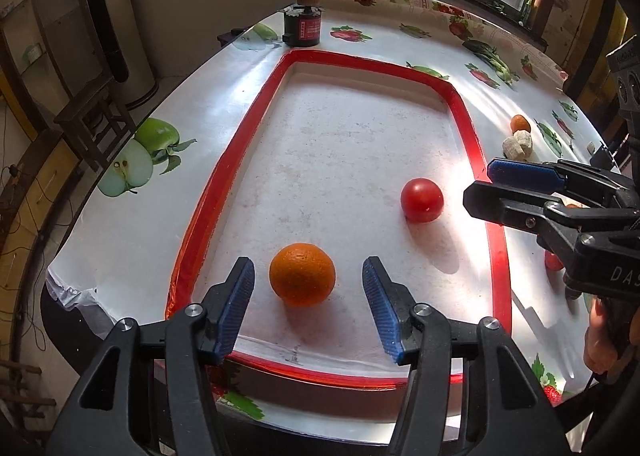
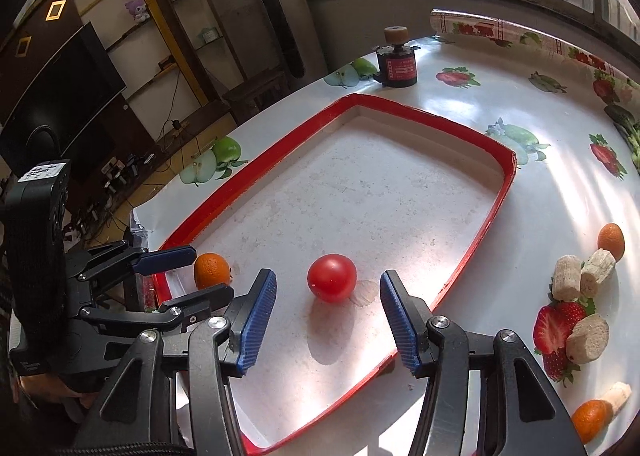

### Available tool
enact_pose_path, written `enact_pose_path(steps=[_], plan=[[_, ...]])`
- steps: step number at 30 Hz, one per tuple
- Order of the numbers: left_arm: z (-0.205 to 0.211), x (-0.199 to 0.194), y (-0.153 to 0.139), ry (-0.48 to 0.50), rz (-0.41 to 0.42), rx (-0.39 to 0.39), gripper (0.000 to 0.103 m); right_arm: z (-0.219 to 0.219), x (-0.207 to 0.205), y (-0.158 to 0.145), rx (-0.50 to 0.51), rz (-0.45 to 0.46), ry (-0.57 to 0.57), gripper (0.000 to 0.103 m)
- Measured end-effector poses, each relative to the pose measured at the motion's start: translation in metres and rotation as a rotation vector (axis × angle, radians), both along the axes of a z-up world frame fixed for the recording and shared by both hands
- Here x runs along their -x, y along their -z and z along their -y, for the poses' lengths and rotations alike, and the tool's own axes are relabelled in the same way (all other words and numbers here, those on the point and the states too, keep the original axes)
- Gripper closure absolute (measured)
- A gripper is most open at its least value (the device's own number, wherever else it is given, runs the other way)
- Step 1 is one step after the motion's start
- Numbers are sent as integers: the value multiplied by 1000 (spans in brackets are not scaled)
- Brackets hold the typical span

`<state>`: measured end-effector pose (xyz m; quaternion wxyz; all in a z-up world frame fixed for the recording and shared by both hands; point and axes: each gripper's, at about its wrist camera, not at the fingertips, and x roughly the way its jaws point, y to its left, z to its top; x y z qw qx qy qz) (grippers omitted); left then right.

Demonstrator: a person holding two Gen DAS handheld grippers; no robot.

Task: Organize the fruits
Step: 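Open the left tool to drop the orange while the right tool releases the tomato, then move both open tools back toward the remaining items on the table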

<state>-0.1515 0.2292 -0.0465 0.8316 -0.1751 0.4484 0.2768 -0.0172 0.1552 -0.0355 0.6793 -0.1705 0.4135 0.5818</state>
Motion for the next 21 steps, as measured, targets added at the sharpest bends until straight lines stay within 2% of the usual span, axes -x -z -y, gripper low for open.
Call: enact_pose_path(steps=[8,21], plan=[[22,-3,-13,21,31,-3,48,47,-7,-23,-43,26,50,44],[64,-23,-21,99,52,14,48,130,-39,-29,-55,39,188,42]])
